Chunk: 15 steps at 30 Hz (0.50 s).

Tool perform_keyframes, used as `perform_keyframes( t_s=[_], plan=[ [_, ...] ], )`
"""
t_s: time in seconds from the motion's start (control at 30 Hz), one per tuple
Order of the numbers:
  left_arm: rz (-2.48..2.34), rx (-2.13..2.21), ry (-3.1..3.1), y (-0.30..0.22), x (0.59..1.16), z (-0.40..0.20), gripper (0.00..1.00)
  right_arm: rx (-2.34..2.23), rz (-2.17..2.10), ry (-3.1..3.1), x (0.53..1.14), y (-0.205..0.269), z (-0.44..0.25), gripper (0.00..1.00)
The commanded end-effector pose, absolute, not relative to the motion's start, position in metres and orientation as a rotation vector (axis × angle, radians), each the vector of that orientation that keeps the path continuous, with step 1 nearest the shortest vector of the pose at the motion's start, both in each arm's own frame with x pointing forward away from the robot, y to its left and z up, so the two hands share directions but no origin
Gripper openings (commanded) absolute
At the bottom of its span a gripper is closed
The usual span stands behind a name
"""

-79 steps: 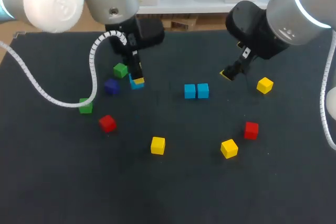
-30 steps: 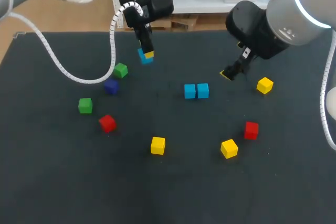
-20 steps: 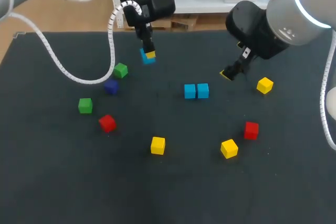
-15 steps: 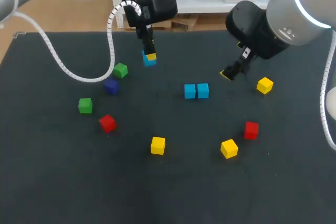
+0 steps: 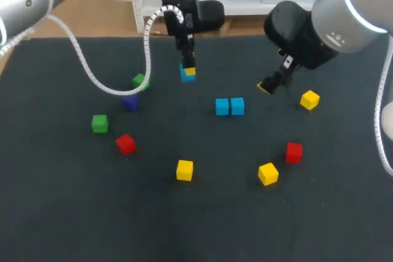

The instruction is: Place the blue cubes, place green cubes on the blue cubes, place the yellow cubes on the green cubes, then place the red cubes on the yellow cubes, and place purple cube on the red cubes.

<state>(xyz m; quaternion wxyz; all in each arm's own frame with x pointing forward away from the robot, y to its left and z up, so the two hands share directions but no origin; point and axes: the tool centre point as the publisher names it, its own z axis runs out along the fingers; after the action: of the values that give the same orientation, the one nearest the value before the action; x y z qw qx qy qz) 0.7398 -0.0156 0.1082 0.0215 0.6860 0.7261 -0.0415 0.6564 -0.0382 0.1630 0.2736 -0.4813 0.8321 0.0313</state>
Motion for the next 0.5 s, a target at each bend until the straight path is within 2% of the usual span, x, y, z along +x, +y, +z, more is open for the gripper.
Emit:
perform_keyframes(
  t_s=[0.03,0.5],
  plan=[
    [-0.143,2.159,2.253,-0.02,0.744,0.104,0.0,-1.291,0.08,2.237,0.656,-0.038,0.162,1.0],
    [-0.175,2.258,2.16,-0.029,0.728,0.09,0.0,-1.291,0.08,2.237,0.656,-0.038,0.162,1.0]
  ],
)
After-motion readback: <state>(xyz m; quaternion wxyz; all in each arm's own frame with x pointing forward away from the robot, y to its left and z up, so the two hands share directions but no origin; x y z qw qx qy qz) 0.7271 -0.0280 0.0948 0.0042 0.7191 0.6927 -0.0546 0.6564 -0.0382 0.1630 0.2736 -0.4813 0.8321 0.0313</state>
